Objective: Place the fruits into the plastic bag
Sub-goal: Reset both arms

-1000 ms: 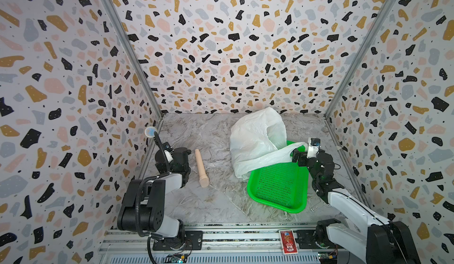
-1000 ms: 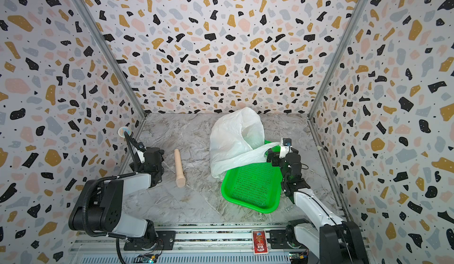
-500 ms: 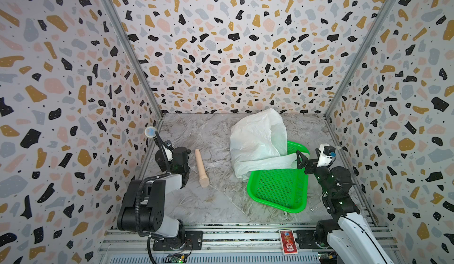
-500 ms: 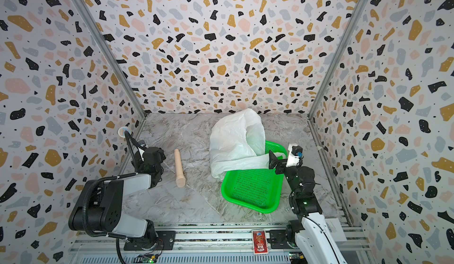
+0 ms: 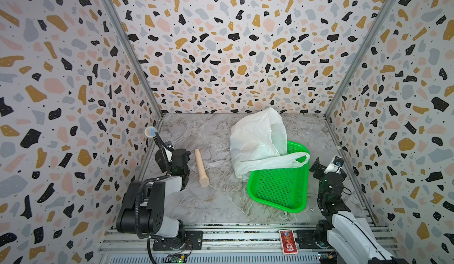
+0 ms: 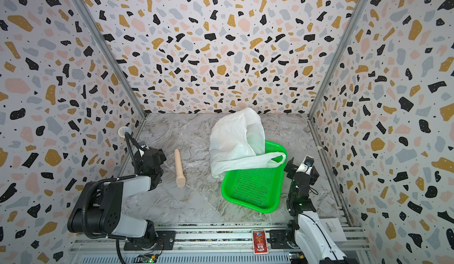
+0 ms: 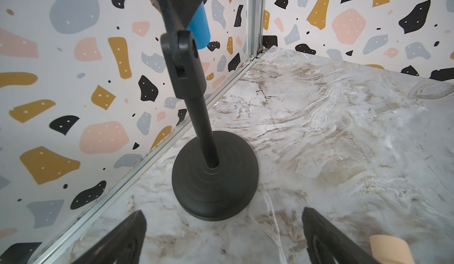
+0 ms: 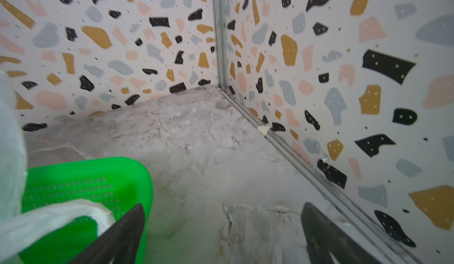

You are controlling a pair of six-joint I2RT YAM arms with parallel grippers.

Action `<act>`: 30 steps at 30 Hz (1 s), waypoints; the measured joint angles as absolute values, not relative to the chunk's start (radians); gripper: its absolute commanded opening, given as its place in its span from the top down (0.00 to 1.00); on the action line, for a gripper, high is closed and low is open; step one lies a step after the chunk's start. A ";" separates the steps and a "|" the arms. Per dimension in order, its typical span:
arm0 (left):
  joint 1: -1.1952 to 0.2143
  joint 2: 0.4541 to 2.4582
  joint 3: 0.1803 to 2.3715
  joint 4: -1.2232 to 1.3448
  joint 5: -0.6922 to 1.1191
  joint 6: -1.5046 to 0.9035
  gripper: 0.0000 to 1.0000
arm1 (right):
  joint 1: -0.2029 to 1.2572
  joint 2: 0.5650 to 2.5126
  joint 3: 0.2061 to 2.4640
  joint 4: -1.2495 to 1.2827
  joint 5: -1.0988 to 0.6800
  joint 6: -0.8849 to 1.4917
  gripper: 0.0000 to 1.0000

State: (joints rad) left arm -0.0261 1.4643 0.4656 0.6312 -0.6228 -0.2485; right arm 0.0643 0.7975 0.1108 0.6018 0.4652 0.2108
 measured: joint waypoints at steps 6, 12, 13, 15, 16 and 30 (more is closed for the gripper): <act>-0.026 1.464 0.466 0.632 -0.611 -0.246 0.00 | 0.064 1.069 0.084 0.885 0.445 0.226 0.00; -0.026 1.439 0.442 0.655 -0.587 -0.208 0.00 | 0.073 1.409 0.214 1.118 0.293 0.131 0.00; -0.026 1.428 0.429 0.668 -0.590 -0.202 0.00 | 0.079 1.440 0.224 1.152 0.248 0.104 0.01; -0.026 1.403 0.396 0.699 -0.587 -0.189 0.00 | 0.089 1.466 0.223 1.211 0.178 0.063 0.01; -0.026 1.396 0.385 0.710 -0.583 -0.182 0.00 | 0.090 1.466 0.221 1.221 0.155 0.047 0.01; -0.030 1.439 0.253 0.997 -0.551 -0.083 0.01 | 0.085 1.468 0.218 1.235 0.057 -0.024 0.01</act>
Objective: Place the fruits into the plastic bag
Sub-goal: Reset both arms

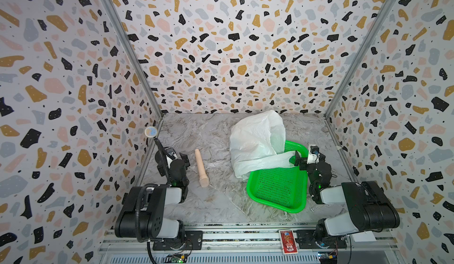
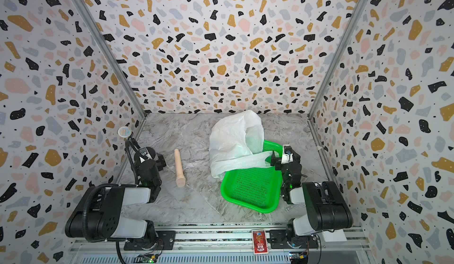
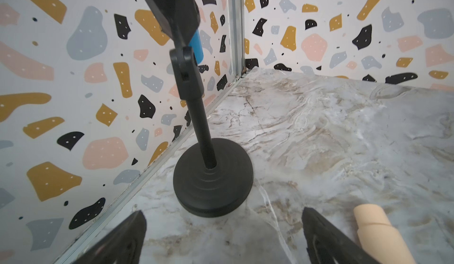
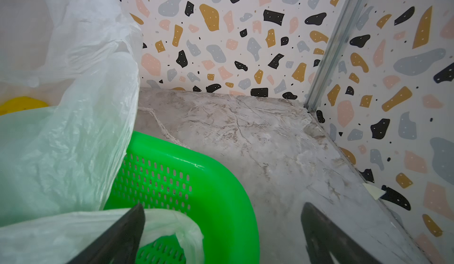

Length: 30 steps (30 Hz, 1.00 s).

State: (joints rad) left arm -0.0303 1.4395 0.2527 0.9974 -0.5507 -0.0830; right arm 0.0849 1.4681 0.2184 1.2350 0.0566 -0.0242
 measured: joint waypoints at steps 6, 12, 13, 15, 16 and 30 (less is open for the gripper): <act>-0.046 1.472 0.217 1.121 -0.535 -0.051 0.01 | 0.102 1.468 0.212 1.247 0.084 -0.028 0.01; -0.047 1.478 0.216 1.156 -0.532 -0.037 0.01 | 0.105 1.469 0.212 1.250 0.094 -0.028 0.01; -0.047 1.478 0.216 1.156 -0.532 -0.037 0.01 | 0.105 1.469 0.212 1.250 0.094 -0.028 0.01; -0.048 1.478 0.216 1.157 -0.532 -0.037 0.01 | 0.105 1.469 0.212 1.250 0.094 -0.028 0.01; -0.048 1.478 0.216 1.158 -0.532 -0.036 0.01 | 0.105 1.469 0.212 1.250 0.094 -0.028 0.01; -0.048 1.478 0.216 1.162 -0.532 -0.036 0.00 | 0.059 1.490 0.227 1.253 0.007 -0.026 0.01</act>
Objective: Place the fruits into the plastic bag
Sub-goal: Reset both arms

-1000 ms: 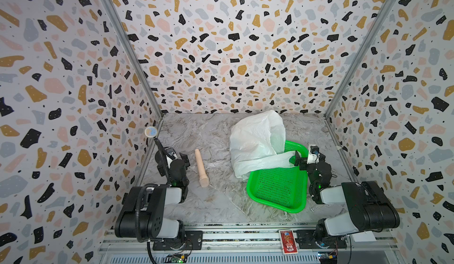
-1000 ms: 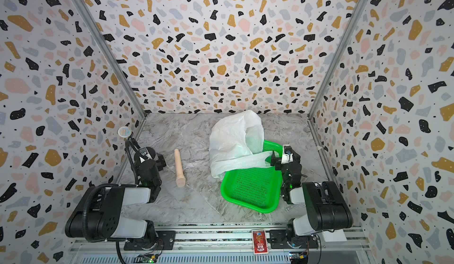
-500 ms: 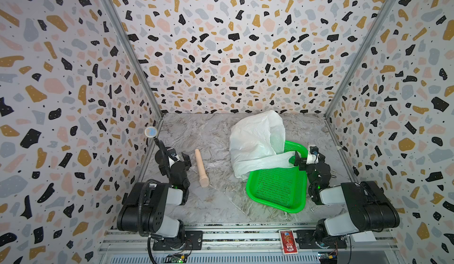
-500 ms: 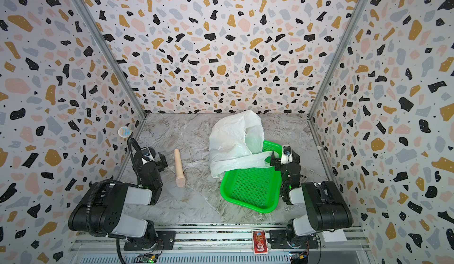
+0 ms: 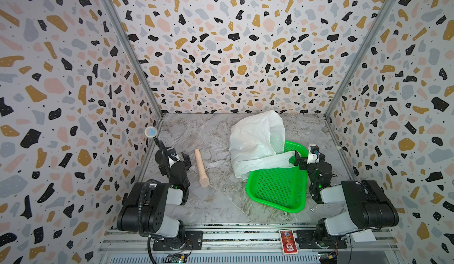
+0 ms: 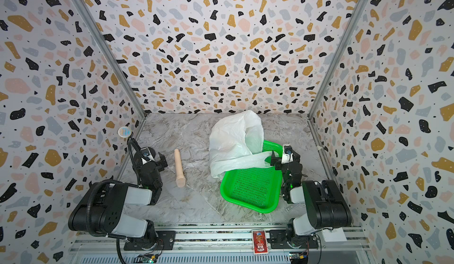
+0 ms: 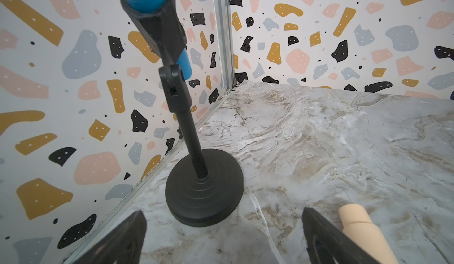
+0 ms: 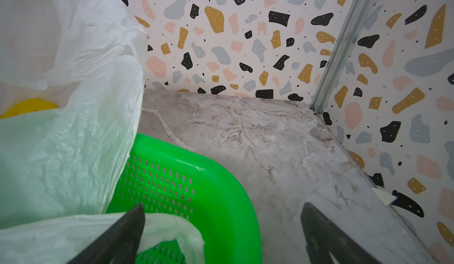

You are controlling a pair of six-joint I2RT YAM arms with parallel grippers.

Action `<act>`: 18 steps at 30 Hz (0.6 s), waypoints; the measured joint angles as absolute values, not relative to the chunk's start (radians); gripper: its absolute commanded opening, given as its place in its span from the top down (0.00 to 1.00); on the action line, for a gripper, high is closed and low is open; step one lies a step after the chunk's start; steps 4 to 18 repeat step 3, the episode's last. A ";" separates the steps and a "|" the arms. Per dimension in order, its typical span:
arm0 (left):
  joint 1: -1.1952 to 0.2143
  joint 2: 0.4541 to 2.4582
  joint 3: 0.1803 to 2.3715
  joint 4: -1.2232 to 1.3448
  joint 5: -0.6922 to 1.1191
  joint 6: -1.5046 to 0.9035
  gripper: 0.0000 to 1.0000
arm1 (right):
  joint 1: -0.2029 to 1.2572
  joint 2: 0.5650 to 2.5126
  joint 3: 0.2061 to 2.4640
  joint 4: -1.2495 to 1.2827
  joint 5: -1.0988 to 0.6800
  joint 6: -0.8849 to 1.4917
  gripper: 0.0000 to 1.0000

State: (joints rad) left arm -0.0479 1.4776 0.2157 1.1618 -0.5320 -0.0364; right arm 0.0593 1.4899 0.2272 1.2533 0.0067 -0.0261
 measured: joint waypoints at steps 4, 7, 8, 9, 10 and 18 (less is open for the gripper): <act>-0.048 1.478 0.216 1.162 -0.532 -0.036 0.01 | 0.057 1.491 0.228 1.254 -0.006 -0.026 0.01; -0.048 1.478 0.216 1.162 -0.532 -0.036 0.01 | 0.057 1.491 0.228 1.254 -0.006 -0.026 0.01; -0.048 1.478 0.216 1.162 -0.532 -0.036 0.01 | 0.057 1.491 0.228 1.254 -0.006 -0.026 0.01; -0.048 1.478 0.216 1.162 -0.532 -0.036 0.01 | 0.057 1.491 0.228 1.254 -0.006 -0.026 0.01; -0.048 1.478 0.216 1.162 -0.532 -0.036 0.01 | 0.057 1.491 0.228 1.254 -0.006 -0.026 0.01; -0.048 1.478 0.216 1.162 -0.532 -0.036 0.01 | 0.057 1.491 0.228 1.254 -0.006 -0.026 0.01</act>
